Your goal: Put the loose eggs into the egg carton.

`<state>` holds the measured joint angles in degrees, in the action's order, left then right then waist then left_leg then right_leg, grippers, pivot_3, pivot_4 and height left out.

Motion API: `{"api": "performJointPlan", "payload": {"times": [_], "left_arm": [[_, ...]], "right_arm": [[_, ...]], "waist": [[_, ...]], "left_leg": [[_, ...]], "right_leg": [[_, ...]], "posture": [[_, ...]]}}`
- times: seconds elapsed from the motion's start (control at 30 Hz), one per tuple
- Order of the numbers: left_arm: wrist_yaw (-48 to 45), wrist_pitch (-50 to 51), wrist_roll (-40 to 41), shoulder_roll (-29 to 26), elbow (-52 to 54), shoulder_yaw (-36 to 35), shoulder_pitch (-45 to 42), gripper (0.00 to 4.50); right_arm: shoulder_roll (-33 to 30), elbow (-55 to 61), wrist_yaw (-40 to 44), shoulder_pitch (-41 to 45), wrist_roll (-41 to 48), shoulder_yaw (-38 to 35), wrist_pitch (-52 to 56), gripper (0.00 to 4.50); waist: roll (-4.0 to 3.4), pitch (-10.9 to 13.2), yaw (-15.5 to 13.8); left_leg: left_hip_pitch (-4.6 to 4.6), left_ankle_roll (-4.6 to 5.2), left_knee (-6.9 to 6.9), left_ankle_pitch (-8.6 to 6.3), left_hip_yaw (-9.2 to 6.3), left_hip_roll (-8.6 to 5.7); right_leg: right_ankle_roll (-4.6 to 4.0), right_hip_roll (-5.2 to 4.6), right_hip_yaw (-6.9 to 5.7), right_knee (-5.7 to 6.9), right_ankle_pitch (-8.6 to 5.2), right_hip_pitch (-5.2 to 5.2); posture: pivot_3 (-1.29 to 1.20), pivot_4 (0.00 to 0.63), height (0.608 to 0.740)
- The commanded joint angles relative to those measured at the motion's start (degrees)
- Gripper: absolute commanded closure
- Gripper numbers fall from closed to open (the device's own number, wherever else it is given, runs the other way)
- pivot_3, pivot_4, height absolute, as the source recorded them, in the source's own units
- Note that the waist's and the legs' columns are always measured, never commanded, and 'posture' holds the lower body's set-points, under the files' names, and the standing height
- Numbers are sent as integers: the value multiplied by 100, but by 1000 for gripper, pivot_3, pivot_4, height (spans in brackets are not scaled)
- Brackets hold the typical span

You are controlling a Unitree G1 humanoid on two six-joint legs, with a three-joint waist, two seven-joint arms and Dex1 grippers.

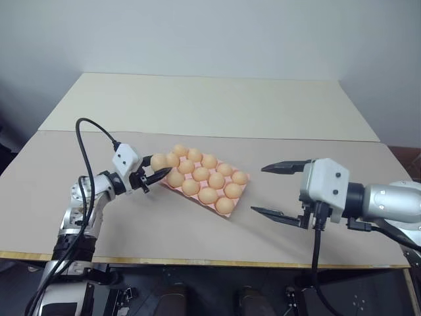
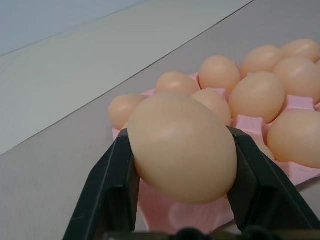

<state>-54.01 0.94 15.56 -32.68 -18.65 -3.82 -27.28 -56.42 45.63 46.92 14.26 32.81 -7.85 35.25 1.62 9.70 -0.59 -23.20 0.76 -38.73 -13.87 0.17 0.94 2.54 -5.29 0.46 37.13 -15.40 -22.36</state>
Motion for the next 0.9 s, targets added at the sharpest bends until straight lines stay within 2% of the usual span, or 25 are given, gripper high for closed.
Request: {"api": "performJointPlan", "payload": {"times": [0.03,0.17,0.5,0.63,0.73,0.9], "left_arm": [[87,-187,-9,69,-11,-73,-167,1250],[93,-291,85,120,24,-139,-157,25],[-39,-308,142,34,343,-133,20,25],[-323,-185,432,-130,1099,-223,332,25],[-478,385,999,-350,1963,-409,605,25],[-808,1299,1817,-1086,3181,-903,1308,25]], "right_arm": [[-29,192,-97,-38,53,-261,39,0],[-33,210,-113,-80,58,-282,39,0],[-11,135,-97,-38,-1,-170,-42,0],[-19,112,-70,-40,-43,-127,-72,0],[-21,106,-51,-37,-44,-119,-88,0],[-42,53,18,9,24,-175,-97,0]], "waist": [[0,0,0],[0,0,-4],[0,0,1],[0,0,6],[0,0,11],[-2,0,57]], "left_leg": [[0,0,0,0,0,0],[0,0,-2,0,0,0],[-1,0,-1,0,0,0],[-2,0,0,0,0,2],[-1,0,-1,0,-1,4],[0,0,2,0,0,12]], "right_leg": [[0,0,0,0,0,0],[0,-2,0,0,0,2],[0,-1,0,0,0,1],[0,-2,1,-2,0,0],[0,-1,1,-1,0,0],[0,0,4,-1,0,-2]], "posture": [[0,150,740],[0,150,740],[0,150,740],[0,150,740],[0,150,740],[0,150,740]]}}
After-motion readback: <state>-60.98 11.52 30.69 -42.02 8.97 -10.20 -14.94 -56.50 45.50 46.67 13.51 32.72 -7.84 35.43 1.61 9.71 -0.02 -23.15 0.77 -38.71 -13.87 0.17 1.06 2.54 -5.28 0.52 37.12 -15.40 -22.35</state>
